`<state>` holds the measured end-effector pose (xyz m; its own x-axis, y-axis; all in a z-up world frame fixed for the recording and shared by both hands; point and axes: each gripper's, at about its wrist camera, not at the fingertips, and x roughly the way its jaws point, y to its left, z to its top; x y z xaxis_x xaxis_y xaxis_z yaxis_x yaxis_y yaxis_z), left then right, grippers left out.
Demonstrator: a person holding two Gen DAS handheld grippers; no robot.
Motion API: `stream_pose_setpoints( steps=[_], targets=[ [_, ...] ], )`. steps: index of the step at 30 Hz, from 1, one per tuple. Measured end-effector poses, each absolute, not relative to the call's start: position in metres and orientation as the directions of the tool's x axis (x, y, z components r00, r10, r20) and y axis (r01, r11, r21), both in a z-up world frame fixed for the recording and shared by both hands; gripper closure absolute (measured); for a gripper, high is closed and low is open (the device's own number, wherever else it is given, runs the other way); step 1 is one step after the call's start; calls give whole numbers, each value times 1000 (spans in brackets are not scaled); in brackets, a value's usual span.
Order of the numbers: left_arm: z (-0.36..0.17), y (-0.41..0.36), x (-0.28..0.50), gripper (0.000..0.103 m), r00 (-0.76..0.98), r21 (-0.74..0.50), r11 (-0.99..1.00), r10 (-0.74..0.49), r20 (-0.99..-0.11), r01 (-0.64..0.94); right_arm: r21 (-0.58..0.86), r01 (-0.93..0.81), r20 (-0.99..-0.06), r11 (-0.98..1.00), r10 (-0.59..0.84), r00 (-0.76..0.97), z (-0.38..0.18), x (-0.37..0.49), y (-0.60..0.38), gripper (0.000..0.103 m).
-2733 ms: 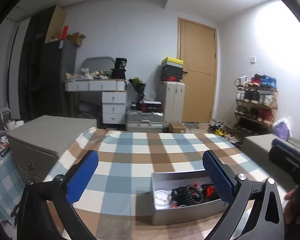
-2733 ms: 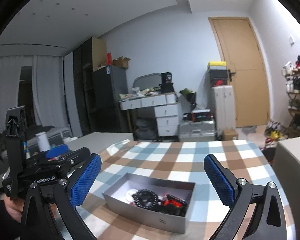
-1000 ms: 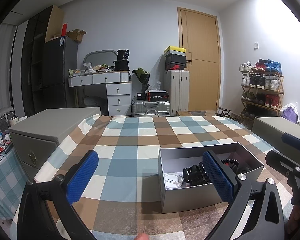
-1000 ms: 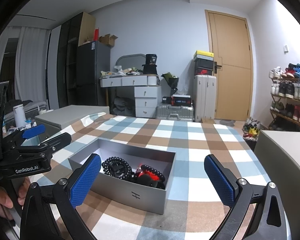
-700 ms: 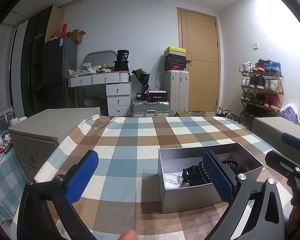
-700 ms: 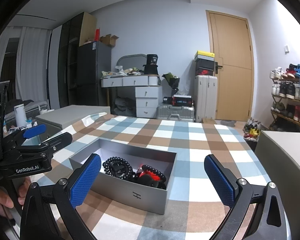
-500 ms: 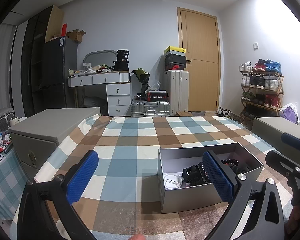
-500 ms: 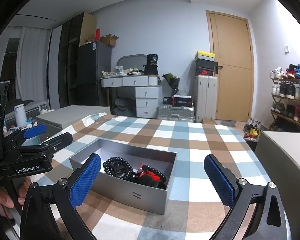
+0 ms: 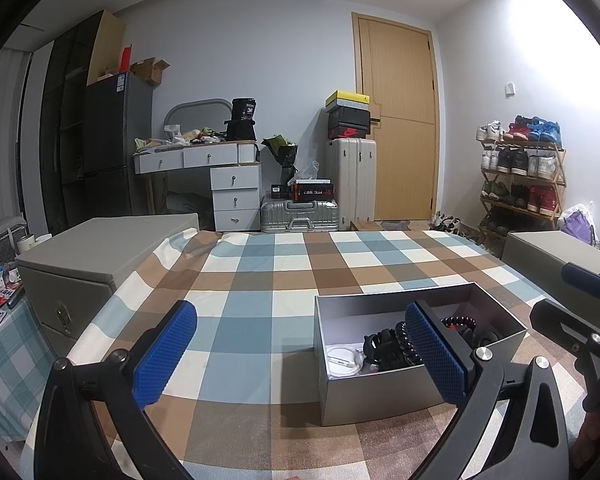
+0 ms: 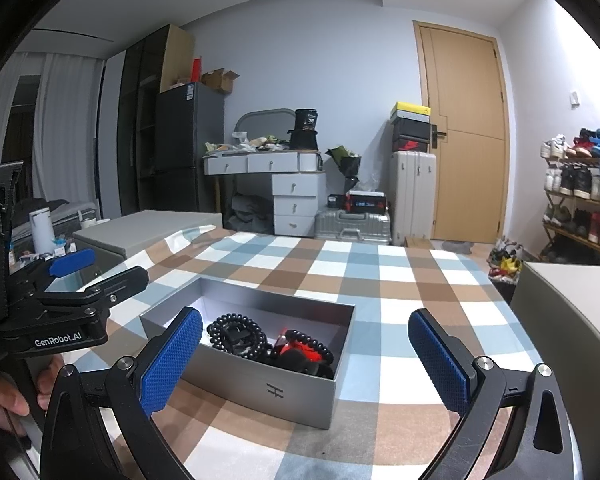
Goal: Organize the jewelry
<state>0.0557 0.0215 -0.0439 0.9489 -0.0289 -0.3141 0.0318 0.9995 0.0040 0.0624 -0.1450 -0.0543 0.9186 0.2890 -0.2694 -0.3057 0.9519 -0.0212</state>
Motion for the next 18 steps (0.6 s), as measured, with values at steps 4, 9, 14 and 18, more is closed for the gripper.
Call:
stream_pose_setpoints(
  steps=[4, 9, 14, 18],
  targets=[
    [-45, 21, 57, 1, 949, 4, 999, -30, -315, 33, -21, -307, -269, 951, 290, 918, -53, 61, -145, 0],
    [-45, 21, 56, 1, 949, 3, 999, -30, -314, 33, -21, -307, -269, 952, 290, 918, -54, 62, -145, 0],
    [-45, 21, 56, 1, 949, 3, 999, -30, -314, 33, -21, -308, -269, 951, 291, 918, -53, 61, -145, 0],
    [-45, 20, 57, 1, 949, 2, 999, -33, -314, 36, -21, -307, -269, 952, 290, 918, -54, 62, -145, 0]
  ],
)
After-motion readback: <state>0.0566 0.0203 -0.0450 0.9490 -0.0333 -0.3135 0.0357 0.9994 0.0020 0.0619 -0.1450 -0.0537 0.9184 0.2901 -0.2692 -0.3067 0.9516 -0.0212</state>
